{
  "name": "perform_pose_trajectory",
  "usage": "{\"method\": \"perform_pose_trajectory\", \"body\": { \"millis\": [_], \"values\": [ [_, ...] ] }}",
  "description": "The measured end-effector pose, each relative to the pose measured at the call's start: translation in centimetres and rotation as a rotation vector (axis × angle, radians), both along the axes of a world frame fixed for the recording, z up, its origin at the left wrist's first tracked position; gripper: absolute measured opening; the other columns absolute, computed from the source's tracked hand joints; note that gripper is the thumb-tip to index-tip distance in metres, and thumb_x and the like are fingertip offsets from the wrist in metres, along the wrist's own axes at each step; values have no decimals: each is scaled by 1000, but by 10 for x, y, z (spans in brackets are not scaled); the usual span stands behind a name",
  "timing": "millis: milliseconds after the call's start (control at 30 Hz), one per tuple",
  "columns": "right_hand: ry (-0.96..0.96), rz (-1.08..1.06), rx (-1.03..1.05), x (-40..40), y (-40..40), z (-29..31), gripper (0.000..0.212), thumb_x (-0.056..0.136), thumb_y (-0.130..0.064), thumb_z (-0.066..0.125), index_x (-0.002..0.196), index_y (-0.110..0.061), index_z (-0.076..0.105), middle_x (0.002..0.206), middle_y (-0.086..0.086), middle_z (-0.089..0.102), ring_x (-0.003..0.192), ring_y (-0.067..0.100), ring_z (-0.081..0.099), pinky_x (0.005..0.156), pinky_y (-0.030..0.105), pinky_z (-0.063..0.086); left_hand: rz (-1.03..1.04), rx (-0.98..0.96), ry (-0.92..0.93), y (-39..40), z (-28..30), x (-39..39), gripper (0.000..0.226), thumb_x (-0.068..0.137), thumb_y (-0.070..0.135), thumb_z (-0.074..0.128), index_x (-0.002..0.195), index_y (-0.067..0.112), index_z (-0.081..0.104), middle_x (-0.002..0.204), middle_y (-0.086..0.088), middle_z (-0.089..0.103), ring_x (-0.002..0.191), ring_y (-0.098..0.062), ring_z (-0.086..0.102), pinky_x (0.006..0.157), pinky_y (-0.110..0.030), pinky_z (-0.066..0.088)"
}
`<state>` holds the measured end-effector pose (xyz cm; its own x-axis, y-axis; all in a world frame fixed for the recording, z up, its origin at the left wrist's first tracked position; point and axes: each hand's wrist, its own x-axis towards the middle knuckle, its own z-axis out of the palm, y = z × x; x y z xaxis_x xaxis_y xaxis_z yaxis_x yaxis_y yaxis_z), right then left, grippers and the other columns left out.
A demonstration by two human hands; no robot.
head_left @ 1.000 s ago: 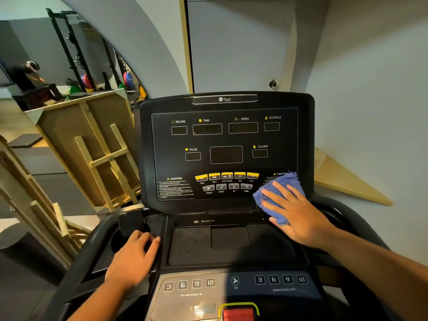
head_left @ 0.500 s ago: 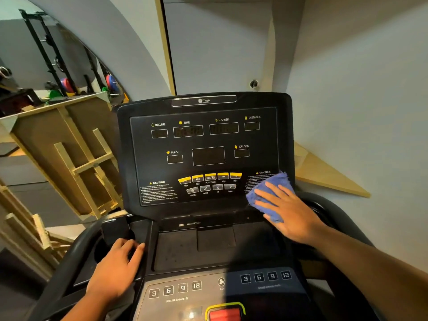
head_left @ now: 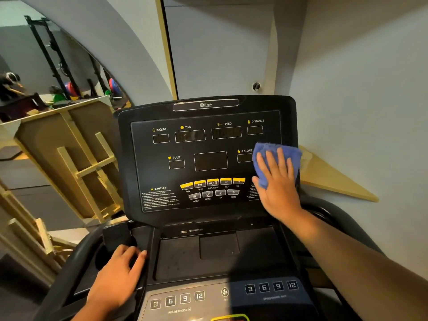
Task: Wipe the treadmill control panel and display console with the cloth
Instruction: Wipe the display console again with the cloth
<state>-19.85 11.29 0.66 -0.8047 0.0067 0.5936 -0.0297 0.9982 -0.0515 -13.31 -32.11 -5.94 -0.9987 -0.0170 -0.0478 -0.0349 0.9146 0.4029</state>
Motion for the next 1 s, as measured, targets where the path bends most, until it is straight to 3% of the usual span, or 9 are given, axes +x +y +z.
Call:
{"method": "perform_pose_trajectory", "body": {
  "millis": [100, 167, 333, 433, 600, 700, 867, 933, 1000],
  "values": [
    [-87, 133, 230, 33, 0, -40, 71, 99, -54, 28, 160, -26, 4, 168, 5, 12, 155, 28, -5, 124, 50, 3, -9, 14, -6, 0, 2, 1, 32, 101, 61, 40, 98, 38, 62, 108, 15, 51, 96, -7, 61, 83, -34, 49],
    [-74, 185, 283, 21, 13, -23, 69, 99, -54, 30, 160, -26, 10, 168, 4, 16, 155, 27, -1, 123, 50, 9, -5, 36, -8, 1, 5, 1, 31, 101, 61, 41, 94, 37, 60, 106, 15, 51, 95, -7, 62, 83, -34, 49],
    [76, 51, -22, -51, 8, 75, 66, 101, -52, 30, 160, -25, 18, 168, 2, 12, 155, 27, 0, 124, 47, 5, 21, 55, -11, 4, 7, 1, 29, 101, 59, 44, 93, 36, 60, 105, 14, 50, 94, -7, 60, 83, -33, 48],
    [105, 46, -2, -55, -6, 77, 69, 101, -53, 34, 160, -23, 17, 167, 5, 16, 155, 30, 1, 124, 48, 3, 18, 54, -16, 5, 10, 2, 26, 102, 58, 43, 97, 38, 59, 107, 16, 49, 94, -6, 58, 82, -31, 45],
    [-16, 418, 448, -6, -32, -2, 70, 98, -57, 38, 159, -25, 22, 167, 4, 18, 155, 31, 4, 124, 49, 5, 10, 51, -16, 2, 8, 2, 33, 100, 62, 41, 96, 36, 61, 106, 17, 50, 93, -3, 60, 85, -33, 50],
    [-51, 509, 588, -24, -19, 27, 68, 100, -55, 37, 160, -28, 17, 169, -1, 9, 155, 27, 2, 124, 47, 7, 17, 46, -16, 3, 12, 1, 35, 100, 64, 40, 94, 36, 61, 105, 18, 50, 93, -1, 59, 84, -30, 49],
    [55, 271, 201, -63, -39, 89, 64, 100, -53, 36, 157, -25, 27, 166, 1, 22, 154, 28, 10, 121, 53, 17, 9, 65, -9, 1, 9, 0, 36, 100, 63, 41, 96, 35, 62, 105, 18, 50, 95, -2, 60, 84, -31, 50],
    [92, 266, 187, -59, -58, 74, 67, 99, -54, 37, 158, -24, 26, 166, 2, 23, 154, 30, 9, 121, 55, 16, -1, 60, 3, 1, 8, 1, 35, 101, 62, 41, 97, 35, 62, 106, 19, 50, 96, -2, 60, 82, -30, 49],
    [70, 385, 301, -45, -70, 48, 69, 99, -55, 40, 158, -23, 26, 165, 3, 25, 154, 32, 8, 122, 55, 14, -10, 46, 5, 2, 9, 2, 34, 102, 61, 40, 97, 35, 62, 107, 20, 49, 94, -2, 60, 79, -28, 47]
  ]
}}
